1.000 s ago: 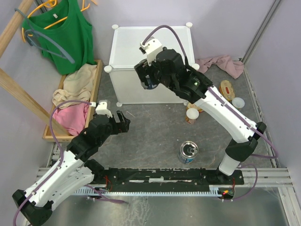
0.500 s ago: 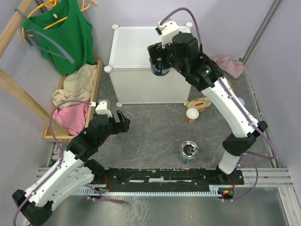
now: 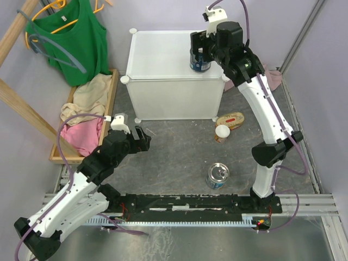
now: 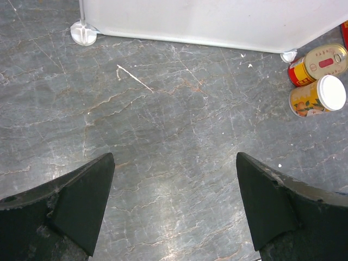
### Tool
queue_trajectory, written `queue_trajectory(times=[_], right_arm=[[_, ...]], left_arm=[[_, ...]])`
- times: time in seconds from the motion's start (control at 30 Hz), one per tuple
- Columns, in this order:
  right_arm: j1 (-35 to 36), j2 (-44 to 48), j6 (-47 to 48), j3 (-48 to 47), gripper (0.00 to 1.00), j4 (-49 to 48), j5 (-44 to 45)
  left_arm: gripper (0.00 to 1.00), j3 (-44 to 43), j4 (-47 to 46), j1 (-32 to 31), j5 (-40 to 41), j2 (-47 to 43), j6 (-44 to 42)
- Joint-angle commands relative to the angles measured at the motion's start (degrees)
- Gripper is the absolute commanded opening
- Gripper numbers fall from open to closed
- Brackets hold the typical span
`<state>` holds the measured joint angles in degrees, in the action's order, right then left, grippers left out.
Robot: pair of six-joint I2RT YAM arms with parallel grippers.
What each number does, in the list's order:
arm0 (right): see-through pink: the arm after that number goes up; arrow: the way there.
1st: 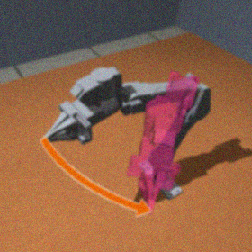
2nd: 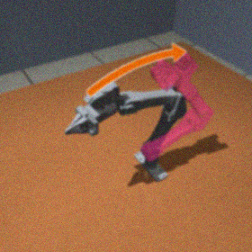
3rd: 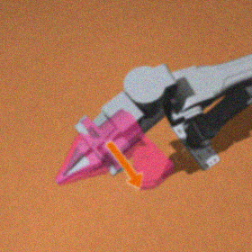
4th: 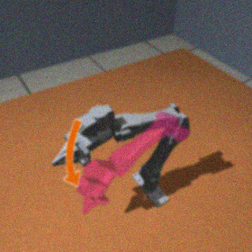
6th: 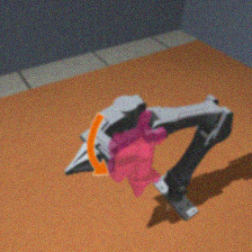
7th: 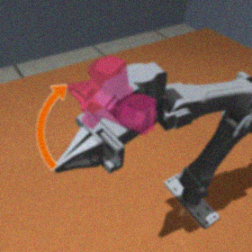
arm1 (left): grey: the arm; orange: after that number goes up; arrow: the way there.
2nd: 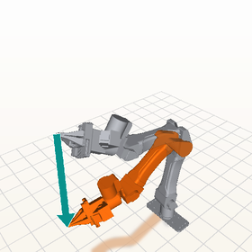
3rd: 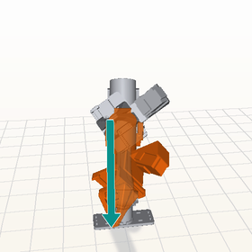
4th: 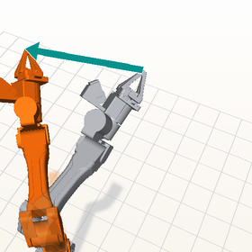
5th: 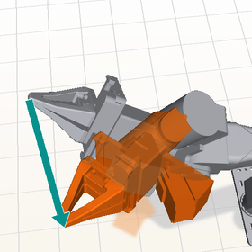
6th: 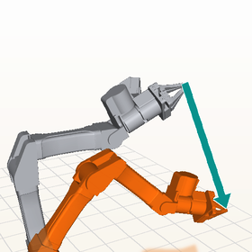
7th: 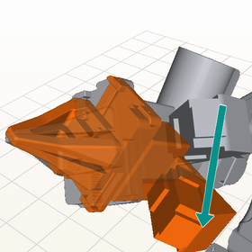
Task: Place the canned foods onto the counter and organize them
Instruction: Place the canned food on the counter.
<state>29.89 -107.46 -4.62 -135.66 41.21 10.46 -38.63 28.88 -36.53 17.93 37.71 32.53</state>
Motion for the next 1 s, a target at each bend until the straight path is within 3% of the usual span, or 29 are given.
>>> queue_trajectory(times=[0.0, 0.33, 0.9, 0.97], right_arm=[[-2.33, -0.07, -1.74, -7.19, 0.01, -12.01, -2.5], [-5.42, -5.02, -3.66, -10.36, 0.01, -13.21, -4.93], [-4.29, -8.17, -8.15, -10.87, 0.01, -14.23, -9.83], [-4.16, -7.29, -8.12, -8.38, 0.08, -15.55, -9.84]], left_arm=[[0.99, -1.89, -1.6, -0.31, 0.55, 0.67, -0.14], [0.99, -2.02, -2.97, -0.37, 0.35, 2.18, -0.63], [0.99, -1.4, -4.42, -0.38, -0.28, 2.41, -0.32], [0.99, -1.36, -4.68, -0.37, -0.55, 2.6, -0.24]])
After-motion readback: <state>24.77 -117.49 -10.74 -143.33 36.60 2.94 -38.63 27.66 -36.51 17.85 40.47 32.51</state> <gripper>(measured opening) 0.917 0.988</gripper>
